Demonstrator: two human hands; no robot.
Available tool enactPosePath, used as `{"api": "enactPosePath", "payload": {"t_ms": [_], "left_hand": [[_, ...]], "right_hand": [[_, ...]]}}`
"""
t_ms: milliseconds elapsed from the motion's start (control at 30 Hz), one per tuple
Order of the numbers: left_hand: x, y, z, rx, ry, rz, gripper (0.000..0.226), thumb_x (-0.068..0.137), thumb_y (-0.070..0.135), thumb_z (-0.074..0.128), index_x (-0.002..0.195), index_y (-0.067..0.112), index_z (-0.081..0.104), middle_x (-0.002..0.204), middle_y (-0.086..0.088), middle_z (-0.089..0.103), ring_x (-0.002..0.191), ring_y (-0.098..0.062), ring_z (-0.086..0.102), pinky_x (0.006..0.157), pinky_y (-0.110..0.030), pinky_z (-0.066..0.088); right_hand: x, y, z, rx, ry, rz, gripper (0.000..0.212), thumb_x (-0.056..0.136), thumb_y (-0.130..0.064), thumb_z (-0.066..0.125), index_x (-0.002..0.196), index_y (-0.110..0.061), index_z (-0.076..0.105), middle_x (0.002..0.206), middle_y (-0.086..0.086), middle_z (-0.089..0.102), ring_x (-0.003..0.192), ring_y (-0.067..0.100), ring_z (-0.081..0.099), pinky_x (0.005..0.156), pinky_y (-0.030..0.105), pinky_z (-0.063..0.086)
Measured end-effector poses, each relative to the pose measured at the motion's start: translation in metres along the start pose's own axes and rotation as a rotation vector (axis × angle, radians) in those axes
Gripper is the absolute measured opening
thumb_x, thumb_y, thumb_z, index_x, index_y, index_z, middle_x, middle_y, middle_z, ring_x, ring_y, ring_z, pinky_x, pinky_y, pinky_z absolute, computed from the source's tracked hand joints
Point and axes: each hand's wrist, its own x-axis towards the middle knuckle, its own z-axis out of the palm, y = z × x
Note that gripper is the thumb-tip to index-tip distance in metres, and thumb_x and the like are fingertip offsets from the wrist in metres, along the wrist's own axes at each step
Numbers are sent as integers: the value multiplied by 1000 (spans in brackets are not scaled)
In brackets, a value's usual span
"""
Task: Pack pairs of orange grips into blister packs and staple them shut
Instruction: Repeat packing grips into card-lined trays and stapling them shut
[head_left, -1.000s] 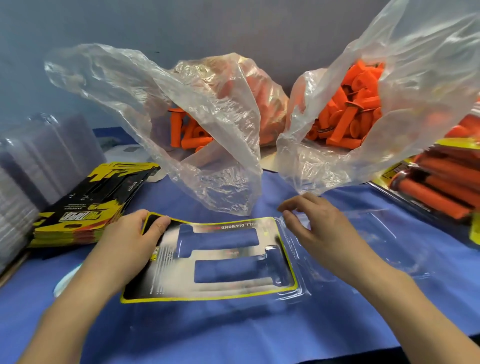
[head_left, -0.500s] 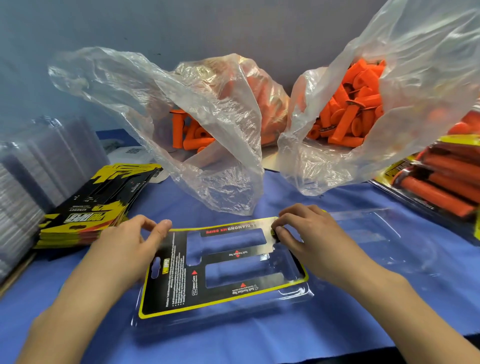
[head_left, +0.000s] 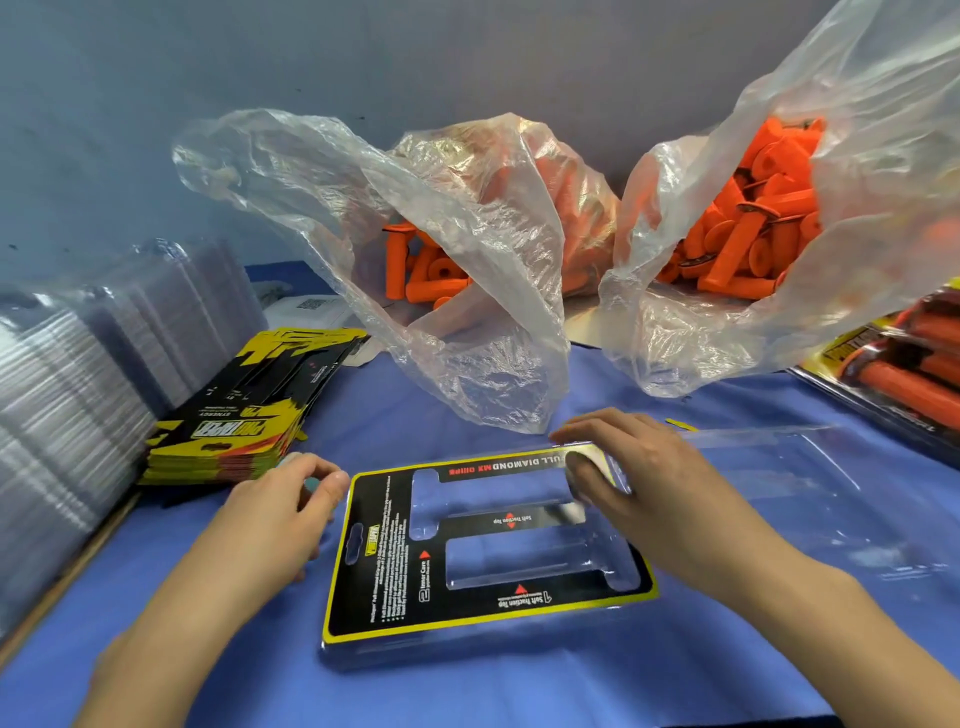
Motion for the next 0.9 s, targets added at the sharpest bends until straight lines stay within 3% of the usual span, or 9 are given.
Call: {"api": "enactPosePath", "payload": {"t_ms": [67, 167, 267, 367, 467, 600, 733, 900], "left_hand": [[0, -2, 3, -21, -18, -4, 11, 97, 34, 55, 90, 26, 59, 69, -6, 67, 53, -22, 63, 45, -35, 55], [1, -2, 10, -40, -34, 12, 9, 99, 30, 54, 94, 25, 59, 67, -5, 64, 47, -19, 62, 43, -36, 55], [4, -1, 17, -103, -62, -21, 14, 99, 32, 53, 103, 21, 62, 66, -1, 67, 46, -10, 63, 39, -30, 50], [7, -5, 23, -122, -93, -43, 21, 99, 37, 52, 109, 22, 63, 64, 4, 67, 53, -12, 63, 46, -29, 49], [10, -10, 24, -89, -86, -18, 19, 98, 40, 52, 107, 26, 62, 55, 7, 64, 51, -9, 57, 53, -32, 49], [11, -15, 26, -84, -96, -4, 16, 99, 38, 50, 109, 28, 59, 62, 5, 67, 59, -12, 62, 65, -40, 53], [11, -18, 28, -89, -79, -3, 16, 100, 38, 46, 109, 31, 57, 61, 12, 67, 61, -8, 59, 59, -34, 48], [11, -14, 31, -91, -31, -41, 25, 99, 48, 44, 91, 29, 58, 67, 12, 69, 68, -8, 67, 63, -37, 55]], "right_hand": [[3, -10, 7, -43, -91, -44, 32, 101, -34, 48, 131, -33, 58, 136, -16, 53, 125, 8, 45, 104, 20, 29], [7, -21, 21, -143, -241, -64, 46, 101, -51, 35, 146, -42, 36, 157, -17, 25, 144, 8, 20, 115, 21, 11], [7, -33, 32, -144, -323, -95, 57, 96, -64, 26, 150, -46, 22, 164, -15, 10, 151, 10, 2, 122, 32, 0], [5, -41, 43, -143, -389, -126, 71, 88, -75, 17, 153, -45, 12, 165, -15, -3, 151, 11, -10, 122, 37, -10], [3, -40, 48, -180, -432, -130, 72, 90, -75, 20, 153, -44, 12, 165, -15, -5, 151, 12, -13, 122, 41, -8], [4, -39, 47, -173, -438, -121, 68, 92, -73, 24, 152, -44, 15, 164, -17, -2, 151, 10, -11, 123, 39, -8], [4, -41, 48, -192, -444, -127, 66, 91, -73, 24, 151, -45, 17, 164, -18, 1, 151, 11, -8, 123, 38, -5], [5, -44, 45, -195, -439, -127, 65, 92, -73, 26, 150, -43, 23, 164, -18, 6, 151, 11, -3, 123, 36, -2]]}}
